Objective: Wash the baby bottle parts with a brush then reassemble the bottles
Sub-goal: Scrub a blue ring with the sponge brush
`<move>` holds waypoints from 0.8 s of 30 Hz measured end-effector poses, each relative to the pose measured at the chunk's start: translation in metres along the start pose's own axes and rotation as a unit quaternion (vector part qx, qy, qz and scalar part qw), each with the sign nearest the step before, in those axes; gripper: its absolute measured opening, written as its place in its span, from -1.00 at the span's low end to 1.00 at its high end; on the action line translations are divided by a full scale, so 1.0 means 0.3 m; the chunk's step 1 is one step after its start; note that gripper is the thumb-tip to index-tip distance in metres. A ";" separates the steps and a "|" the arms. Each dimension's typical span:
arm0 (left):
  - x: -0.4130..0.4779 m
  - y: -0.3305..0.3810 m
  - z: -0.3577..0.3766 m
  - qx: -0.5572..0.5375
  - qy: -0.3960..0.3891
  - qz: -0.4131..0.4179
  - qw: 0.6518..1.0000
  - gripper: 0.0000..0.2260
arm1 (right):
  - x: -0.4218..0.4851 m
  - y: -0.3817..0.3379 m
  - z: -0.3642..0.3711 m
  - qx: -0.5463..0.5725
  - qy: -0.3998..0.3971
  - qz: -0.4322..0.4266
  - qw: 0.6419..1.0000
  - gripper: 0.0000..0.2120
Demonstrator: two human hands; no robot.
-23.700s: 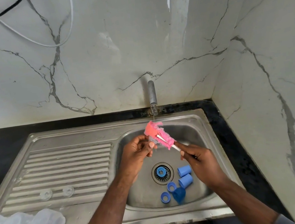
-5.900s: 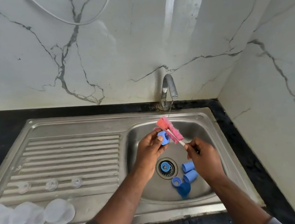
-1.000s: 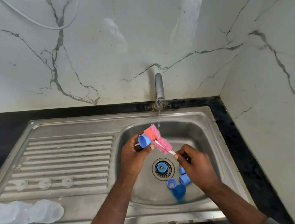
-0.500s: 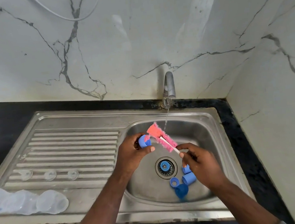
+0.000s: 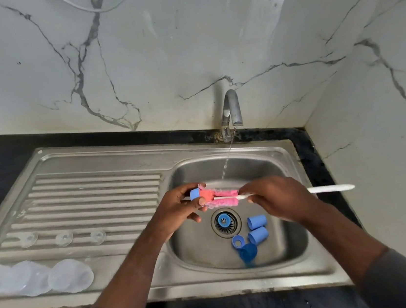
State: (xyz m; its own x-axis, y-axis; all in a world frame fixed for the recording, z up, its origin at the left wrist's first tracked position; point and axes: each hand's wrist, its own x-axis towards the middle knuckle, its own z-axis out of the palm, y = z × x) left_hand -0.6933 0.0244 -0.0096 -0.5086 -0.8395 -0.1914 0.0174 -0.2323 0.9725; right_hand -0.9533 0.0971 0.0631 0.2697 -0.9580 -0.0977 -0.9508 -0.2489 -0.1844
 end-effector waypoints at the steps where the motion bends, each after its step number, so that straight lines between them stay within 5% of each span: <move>1: 0.005 0.001 0.005 0.001 -0.001 0.006 1.000 -0.66 | 0.007 0.001 -0.007 0.017 0.003 0.008 1.000 -0.71; 7: 0.015 -0.017 0.014 -0.008 0.012 0.021 1.000 -0.76 | 0.045 -0.067 0.013 0.086 -0.019 0.033 0.996 -0.49; 15: 0.017 -0.037 -0.002 -0.012 0.008 0.014 1.000 -0.58 | 0.070 -0.088 0.049 0.012 0.061 -0.004 0.998 -0.58; 21: 0.045 0.013 -0.004 -0.034 0.024 0.067 0.997 -0.62 | 0.107 -0.120 0.030 0.125 0.100 0.088 0.983 -0.81; 24: 0.060 0.041 -0.010 -0.069 0.000 0.075 0.995 -0.62 | 0.126 -0.137 0.009 0.171 0.062 0.134 0.974 -0.63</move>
State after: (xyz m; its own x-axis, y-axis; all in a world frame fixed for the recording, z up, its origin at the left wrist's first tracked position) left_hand -0.6998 0.0049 -0.0015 -0.4906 -0.8702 -0.0452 0.2110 -0.1689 0.9628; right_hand -0.9036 0.0715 0.0645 -0.0222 -0.9971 -0.0722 -0.8725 0.0546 -0.4856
